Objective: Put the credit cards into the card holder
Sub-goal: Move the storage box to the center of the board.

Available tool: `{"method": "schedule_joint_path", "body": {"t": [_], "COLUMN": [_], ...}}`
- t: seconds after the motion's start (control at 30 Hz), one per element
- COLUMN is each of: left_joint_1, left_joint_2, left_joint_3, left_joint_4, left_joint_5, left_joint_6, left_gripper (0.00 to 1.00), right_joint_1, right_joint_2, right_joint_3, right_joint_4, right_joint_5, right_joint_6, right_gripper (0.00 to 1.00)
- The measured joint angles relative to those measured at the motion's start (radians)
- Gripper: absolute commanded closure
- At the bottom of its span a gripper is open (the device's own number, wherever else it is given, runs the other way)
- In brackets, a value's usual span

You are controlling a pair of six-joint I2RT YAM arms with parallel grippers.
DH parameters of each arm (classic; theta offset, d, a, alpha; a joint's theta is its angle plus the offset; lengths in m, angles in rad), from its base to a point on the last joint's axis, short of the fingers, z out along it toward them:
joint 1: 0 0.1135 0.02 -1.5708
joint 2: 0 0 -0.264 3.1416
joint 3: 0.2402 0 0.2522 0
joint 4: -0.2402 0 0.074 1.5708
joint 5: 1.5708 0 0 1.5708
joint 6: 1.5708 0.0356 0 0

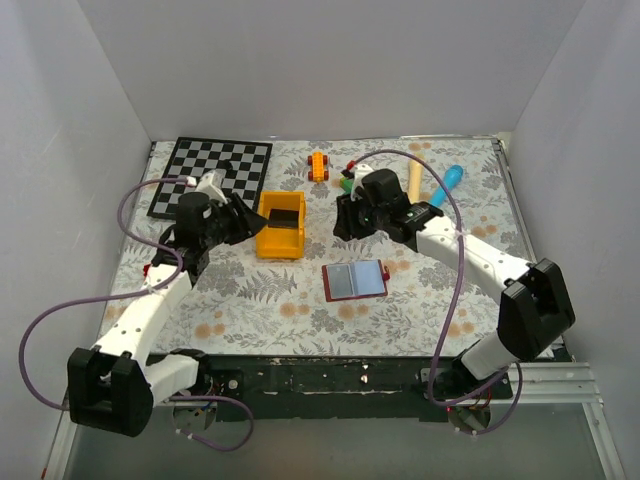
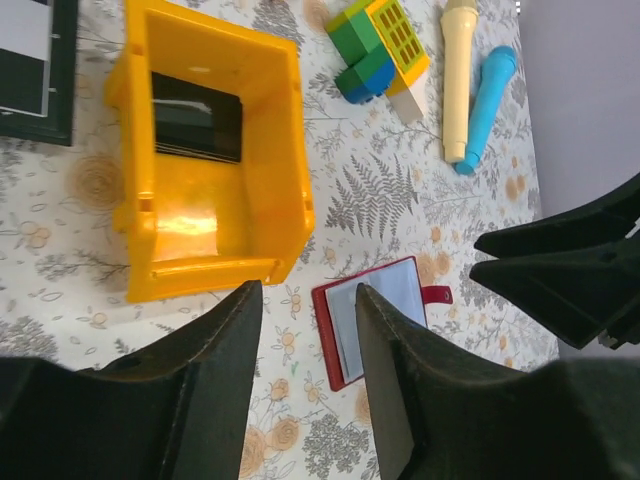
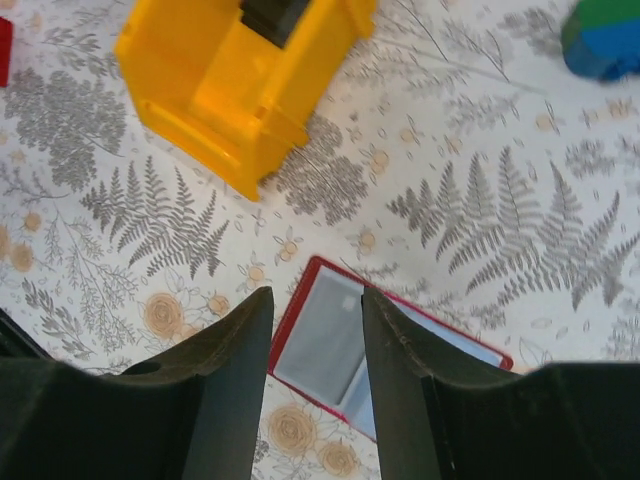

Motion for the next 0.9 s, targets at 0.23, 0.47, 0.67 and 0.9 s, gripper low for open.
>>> {"method": "schedule_joint_path", "body": {"t": [0.23, 0.47, 0.67, 0.9], "left_joint_1": [0.355, 0.433, 0.461, 0.468], "left_joint_2": [-0.019, -0.013, -0.026, -0.021], "left_joint_3": [-0.098, -0.143, -0.142, -0.142], "left_joint_4": [0.029, -0.006, -0.017, -0.018], "left_joint_5": [0.224, 0.334, 0.383, 0.418], "left_joint_6": [-0.059, -0.086, -0.079, -0.079], "left_gripper": [0.49, 0.37, 0.32, 0.31], "right_joint_1": [0.104, 0.187, 0.203, 0.200], "right_joint_2": [0.214, 0.557, 0.727, 0.849], "right_joint_3": [0.365, 0.830, 0.933, 1.047], "right_joint_4": [-0.104, -0.248, -0.328, -0.404], "right_joint_5": [-0.057, -0.089, -0.068, -0.027], "right_joint_6": [-0.263, -0.536, -0.703, -0.806], "right_gripper": [0.39, 0.39, 0.39, 0.39]}}
